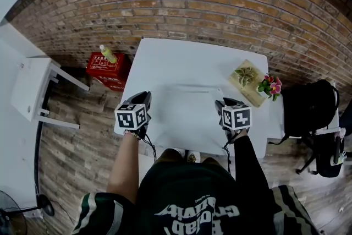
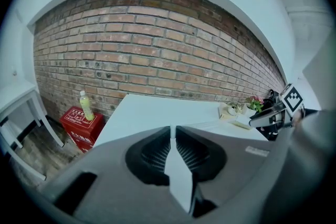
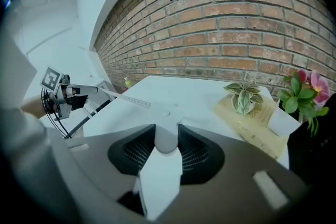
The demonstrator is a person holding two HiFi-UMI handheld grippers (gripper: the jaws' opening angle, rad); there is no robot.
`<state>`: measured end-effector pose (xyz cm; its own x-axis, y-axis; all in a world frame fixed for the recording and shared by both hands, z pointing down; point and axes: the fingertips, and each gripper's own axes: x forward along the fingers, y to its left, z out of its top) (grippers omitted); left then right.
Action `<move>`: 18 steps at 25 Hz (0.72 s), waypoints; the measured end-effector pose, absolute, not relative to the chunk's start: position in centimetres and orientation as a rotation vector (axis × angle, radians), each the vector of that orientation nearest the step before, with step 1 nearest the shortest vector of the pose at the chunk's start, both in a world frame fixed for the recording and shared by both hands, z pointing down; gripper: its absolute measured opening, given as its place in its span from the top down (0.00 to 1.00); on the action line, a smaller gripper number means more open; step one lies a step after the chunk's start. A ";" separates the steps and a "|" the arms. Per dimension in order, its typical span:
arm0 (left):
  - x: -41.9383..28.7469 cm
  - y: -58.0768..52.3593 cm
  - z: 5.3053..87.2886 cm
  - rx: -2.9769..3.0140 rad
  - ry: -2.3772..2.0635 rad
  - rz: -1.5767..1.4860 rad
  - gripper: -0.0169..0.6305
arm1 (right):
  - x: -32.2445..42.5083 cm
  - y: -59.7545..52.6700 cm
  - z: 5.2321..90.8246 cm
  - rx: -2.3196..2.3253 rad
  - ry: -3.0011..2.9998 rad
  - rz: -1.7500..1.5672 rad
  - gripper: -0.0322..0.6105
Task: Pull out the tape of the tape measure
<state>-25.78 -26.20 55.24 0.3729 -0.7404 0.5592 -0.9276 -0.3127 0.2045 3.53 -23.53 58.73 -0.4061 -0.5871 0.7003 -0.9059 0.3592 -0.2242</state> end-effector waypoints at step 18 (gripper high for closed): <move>-28.9 -25.7 55.4 2.093 -1.509 0.503 0.91 | 3.6 -23.9 58.7 1.292 -2.111 0.808 0.72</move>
<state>-28.92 -25.75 55.40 0.3149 -0.7616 0.5663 -0.9491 -0.2549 0.1850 3.59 -23.86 58.69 -0.4010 -0.5888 0.7018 -0.9069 0.3631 -0.2135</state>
